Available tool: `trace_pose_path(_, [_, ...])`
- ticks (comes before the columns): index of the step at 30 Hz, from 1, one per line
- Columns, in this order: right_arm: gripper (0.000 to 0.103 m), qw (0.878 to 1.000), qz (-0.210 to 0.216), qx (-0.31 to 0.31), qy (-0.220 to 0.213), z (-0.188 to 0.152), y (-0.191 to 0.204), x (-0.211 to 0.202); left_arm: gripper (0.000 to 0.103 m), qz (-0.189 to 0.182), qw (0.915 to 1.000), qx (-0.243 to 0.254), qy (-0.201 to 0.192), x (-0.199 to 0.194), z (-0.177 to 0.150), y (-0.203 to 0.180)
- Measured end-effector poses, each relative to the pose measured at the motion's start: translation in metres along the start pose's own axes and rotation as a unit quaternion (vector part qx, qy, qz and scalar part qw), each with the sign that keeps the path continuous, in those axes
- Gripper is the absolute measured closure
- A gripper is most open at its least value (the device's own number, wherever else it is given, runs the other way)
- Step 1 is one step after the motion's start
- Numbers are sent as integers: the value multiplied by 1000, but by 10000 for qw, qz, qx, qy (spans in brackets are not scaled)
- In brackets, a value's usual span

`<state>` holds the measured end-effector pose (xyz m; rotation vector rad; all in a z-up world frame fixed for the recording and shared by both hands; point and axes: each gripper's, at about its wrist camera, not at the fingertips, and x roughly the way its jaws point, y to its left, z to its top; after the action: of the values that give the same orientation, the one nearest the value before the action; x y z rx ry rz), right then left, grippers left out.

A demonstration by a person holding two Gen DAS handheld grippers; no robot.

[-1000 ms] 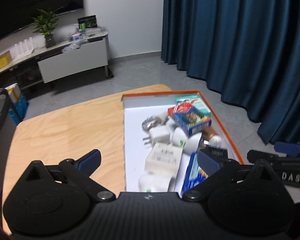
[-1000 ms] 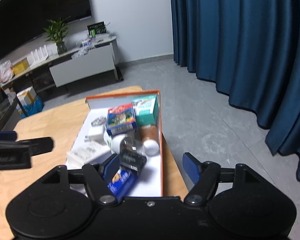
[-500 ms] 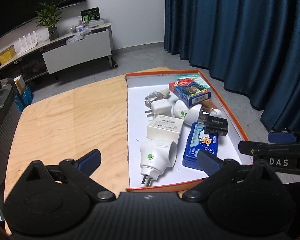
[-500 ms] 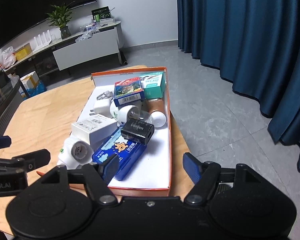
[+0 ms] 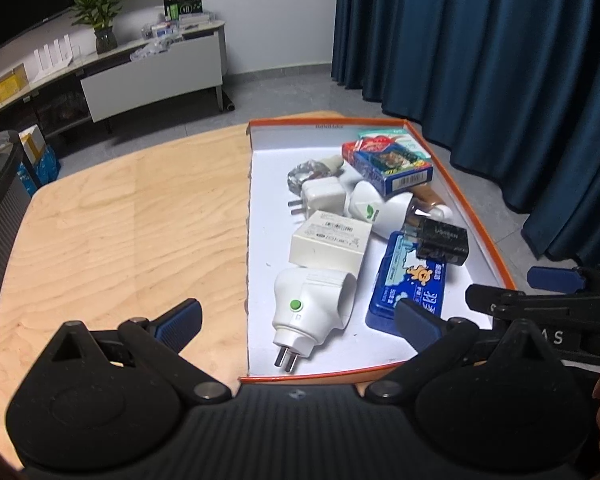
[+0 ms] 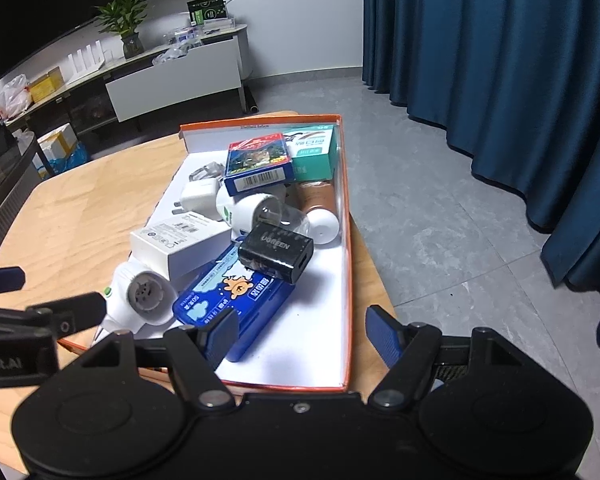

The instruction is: Organize rigid objects

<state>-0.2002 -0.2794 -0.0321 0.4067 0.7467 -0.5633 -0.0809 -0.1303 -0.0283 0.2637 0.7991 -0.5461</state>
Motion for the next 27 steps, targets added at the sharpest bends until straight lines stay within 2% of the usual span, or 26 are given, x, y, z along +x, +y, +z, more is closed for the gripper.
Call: trace_pose_path(27, [19, 9999, 25, -58, 80, 7, 7, 15, 0, -74, 9998, -127, 167, 14, 4, 3])
